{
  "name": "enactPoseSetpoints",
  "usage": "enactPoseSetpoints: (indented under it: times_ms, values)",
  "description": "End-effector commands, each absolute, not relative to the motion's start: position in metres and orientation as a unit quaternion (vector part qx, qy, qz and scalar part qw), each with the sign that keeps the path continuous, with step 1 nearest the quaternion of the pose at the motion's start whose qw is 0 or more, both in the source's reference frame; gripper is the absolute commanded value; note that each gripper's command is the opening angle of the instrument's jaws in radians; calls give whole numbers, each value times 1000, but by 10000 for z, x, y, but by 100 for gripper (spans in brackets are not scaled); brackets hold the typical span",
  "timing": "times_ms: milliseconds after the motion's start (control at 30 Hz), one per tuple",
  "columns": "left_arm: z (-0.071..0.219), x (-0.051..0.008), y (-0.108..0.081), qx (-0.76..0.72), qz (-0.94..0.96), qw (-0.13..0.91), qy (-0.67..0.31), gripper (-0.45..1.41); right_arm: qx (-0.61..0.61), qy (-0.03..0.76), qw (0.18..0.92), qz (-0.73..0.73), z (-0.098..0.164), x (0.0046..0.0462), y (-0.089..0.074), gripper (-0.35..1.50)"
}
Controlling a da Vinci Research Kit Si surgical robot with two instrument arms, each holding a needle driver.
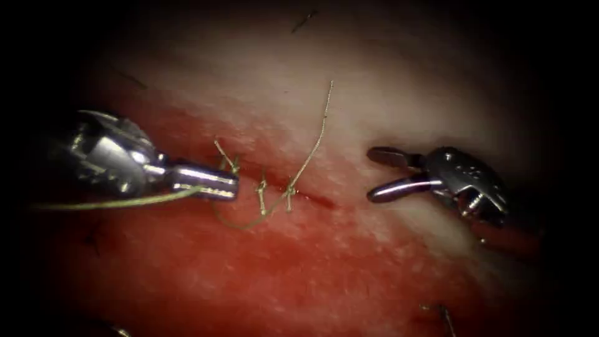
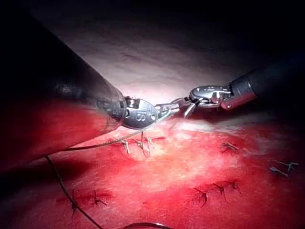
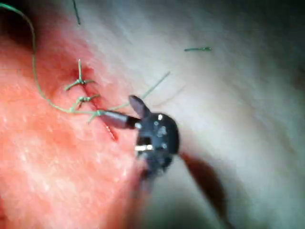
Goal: Wound Closure
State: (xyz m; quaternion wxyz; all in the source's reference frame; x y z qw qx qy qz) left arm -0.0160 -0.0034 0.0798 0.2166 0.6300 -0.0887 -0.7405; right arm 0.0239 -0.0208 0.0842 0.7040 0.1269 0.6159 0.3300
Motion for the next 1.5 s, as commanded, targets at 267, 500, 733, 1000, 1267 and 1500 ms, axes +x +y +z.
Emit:
enactPoseSetpoints:
  times_ms: [267,500,733,1000,1267,1500]
  values:
    - [786,-178,-29,671,-697,244,-69,-45,126,637,697,302,854,321,-204,39]
    - [770,-174,-32,690,-673,262,-50,-45,129,639,708,272,890,363,-203,-35]
    - [776,-176,-24,701,-653,286,-22,-45,144,644,709,249,909,394,-195,-35]
    - [802,-180,-7,722,-631,284,7,-45,157,659,703,218,915,426,-201,-35]
    - [831,-173,13,726,-616,304,35,-45,185,671,695,180,914,437,-211,-35]
    - [850,-166,27,731,-602,317,57,-45,207,687,680,151,913,445,-218,-35]
